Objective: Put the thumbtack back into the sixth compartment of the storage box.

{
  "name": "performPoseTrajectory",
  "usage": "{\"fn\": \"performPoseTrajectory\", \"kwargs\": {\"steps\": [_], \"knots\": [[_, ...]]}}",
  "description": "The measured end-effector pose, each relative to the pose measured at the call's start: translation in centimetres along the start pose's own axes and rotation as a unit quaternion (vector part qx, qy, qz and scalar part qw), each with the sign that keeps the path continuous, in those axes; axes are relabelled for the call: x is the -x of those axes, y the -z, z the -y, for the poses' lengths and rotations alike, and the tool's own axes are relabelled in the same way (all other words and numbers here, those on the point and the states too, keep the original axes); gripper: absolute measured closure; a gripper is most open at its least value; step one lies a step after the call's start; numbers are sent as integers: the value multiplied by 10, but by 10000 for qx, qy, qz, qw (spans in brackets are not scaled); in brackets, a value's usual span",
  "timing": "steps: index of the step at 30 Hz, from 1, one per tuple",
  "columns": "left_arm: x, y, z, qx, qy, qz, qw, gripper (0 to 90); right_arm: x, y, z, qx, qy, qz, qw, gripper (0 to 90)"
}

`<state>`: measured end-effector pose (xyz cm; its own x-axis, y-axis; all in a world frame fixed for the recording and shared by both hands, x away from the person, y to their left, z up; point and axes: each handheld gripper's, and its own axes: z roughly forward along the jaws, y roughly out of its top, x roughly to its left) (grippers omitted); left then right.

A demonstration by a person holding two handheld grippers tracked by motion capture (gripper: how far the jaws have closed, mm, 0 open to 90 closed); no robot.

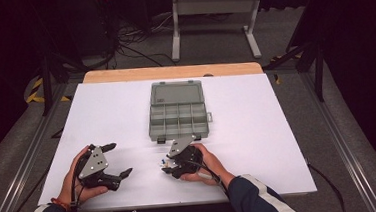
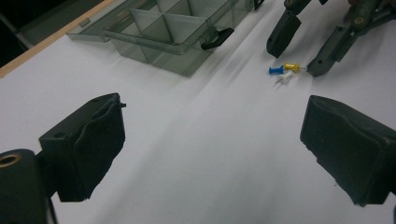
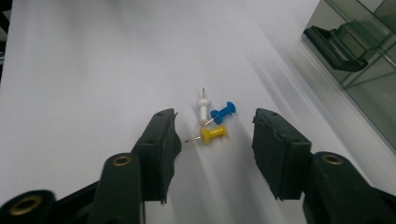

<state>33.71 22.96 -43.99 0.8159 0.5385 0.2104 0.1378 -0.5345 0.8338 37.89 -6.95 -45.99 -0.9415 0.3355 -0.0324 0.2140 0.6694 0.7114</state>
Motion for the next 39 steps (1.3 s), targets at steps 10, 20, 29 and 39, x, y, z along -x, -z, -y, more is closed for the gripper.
{"fn": "performPoseTrajectory", "kwargs": {"steps": [10, 20, 29, 39], "knots": [[3, -1, -1, -61, -38, -14, 10000, 73, -3, -1, -2, -23, 284, -250, 9993, 759], [3, -2, -1, -73, -37, -3, 10000, 76, -1, 1, -1, -33, 175, -273, 9995, 896], [3, -4, -1, -103, -28, 29, 9999, 76, -2, 0, -2, 22, 102, -287, 9995, 755], [3, -5, -1, -125, -78, 48, 9999, 79, 2, -8, -7, 46, 90, -165, 9998, 832]]}}
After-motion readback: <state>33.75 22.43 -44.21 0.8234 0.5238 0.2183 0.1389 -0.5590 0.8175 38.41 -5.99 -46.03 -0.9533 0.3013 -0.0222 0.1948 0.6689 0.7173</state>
